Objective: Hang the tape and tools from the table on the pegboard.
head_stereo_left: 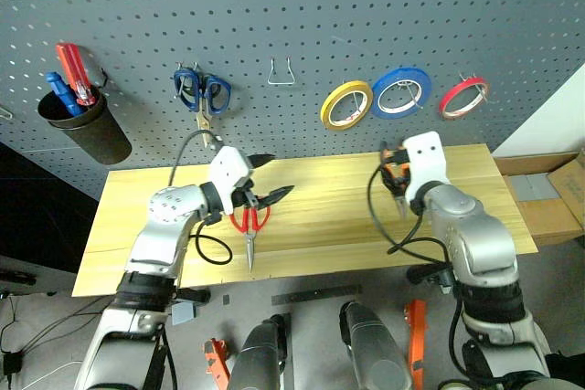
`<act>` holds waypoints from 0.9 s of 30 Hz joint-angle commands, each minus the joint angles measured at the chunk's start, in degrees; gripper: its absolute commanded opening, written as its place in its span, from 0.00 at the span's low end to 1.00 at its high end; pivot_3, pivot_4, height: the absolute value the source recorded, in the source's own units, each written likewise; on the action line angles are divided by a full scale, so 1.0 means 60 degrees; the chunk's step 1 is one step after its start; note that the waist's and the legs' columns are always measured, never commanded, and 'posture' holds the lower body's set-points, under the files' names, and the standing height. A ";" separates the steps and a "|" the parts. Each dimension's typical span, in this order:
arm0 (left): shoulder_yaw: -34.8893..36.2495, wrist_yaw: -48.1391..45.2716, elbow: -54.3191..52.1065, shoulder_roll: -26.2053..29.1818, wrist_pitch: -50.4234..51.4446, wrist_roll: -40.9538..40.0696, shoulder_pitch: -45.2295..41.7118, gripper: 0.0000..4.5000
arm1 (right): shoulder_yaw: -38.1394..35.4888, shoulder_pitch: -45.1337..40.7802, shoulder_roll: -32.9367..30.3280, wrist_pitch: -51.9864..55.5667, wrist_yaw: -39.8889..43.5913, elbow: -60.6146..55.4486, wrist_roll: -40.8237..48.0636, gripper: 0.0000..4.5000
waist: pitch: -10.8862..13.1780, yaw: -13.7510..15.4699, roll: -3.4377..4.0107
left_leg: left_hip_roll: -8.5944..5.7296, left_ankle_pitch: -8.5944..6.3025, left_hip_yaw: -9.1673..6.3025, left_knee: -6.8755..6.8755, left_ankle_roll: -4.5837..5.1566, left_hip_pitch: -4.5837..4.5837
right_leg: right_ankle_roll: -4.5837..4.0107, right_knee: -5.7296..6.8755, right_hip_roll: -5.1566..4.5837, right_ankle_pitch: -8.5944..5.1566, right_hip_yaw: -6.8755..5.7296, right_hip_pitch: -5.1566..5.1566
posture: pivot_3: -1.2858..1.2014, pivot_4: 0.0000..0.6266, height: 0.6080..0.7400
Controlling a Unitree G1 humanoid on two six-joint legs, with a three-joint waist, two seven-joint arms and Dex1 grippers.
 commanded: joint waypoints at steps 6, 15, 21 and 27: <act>0.1491 0.2013 -0.2210 -0.0106 0.1094 -0.0584 0.0919 0.86 | 0.0661 -0.2659 0.1076 -0.1332 -0.0201 -0.0190 -0.0184 0.62 | -0.0003 0.0107 -0.0010 | -0.0010 0.0027 0.0010 0.0019 -0.0004 -0.0013 | -0.0026 -0.0030 -0.0009 0.0050 0.0001 -0.0004 | 0.46 0.41 1.00; 0.1567 0.2946 -0.2847 -0.0137 0.1384 -0.0588 0.0812 0.86 | -0.0140 -0.6786 0.2686 -0.4705 -0.0609 0.5070 -0.0145 0.62 | -0.0017 0.0269 -0.0032 | 0.0040 0.0067 -0.0003 -0.0009 -0.0047 -0.0008 | -0.0094 -0.0008 0.0051 0.0101 -0.0010 -0.0029 | 0.49 0.37 1.00; 0.1363 0.3250 -0.2895 -0.0250 0.1487 -0.0516 0.0507 0.86 | -0.0444 -0.8508 0.3035 -0.7506 -0.0752 0.8684 -0.0273 0.62 | -0.0017 0.0434 -0.0034 | 0.0039 0.0064 0.0005 -0.0029 -0.0051 -0.0015 | -0.0096 -0.0021 0.0050 0.0101 -0.0005 -0.0043 | 0.50 0.36 1.00; 0.1300 0.3350 -0.3005 -0.0271 0.1504 -0.0540 0.0498 0.86 | -0.0471 -0.9183 0.3029 -0.9587 -0.0820 1.1135 -0.0605 0.62 | -0.0024 0.0553 -0.0045 | 0.0040 0.0066 0.0005 -0.0024 -0.0055 -0.0016 | -0.0099 -0.0011 0.0051 0.0103 -0.0007 -0.0045 | 0.51 0.34 1.00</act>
